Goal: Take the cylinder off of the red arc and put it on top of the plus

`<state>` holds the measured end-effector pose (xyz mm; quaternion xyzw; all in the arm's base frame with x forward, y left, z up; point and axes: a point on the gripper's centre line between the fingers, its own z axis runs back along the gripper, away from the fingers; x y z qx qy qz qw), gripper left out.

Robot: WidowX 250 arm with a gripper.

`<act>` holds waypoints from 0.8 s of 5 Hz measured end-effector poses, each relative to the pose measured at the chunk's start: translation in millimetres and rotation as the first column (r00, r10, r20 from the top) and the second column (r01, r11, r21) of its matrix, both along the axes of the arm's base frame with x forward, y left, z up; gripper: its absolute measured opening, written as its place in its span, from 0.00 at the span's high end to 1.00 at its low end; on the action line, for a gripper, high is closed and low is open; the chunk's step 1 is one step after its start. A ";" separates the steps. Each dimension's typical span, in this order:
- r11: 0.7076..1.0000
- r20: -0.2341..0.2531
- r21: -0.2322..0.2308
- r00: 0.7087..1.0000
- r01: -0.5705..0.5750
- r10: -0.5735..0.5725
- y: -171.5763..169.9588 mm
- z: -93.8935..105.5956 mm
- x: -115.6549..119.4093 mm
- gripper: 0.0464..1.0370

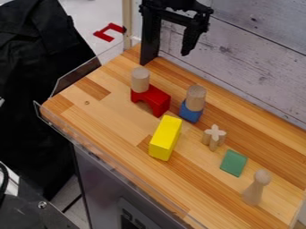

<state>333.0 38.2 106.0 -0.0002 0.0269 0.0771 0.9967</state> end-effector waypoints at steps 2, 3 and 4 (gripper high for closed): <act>0.995 0.014 -0.094 0.999 0.039 -0.038 -0.2 -27.4 -2.0 0.04; 0.995 0.027 -0.096 1.000 0.004 -0.001 15.7 -27.7 -2.6 0.04; 0.996 0.024 -0.085 1.000 -0.014 0.016 22.5 -27.9 -4.0 0.04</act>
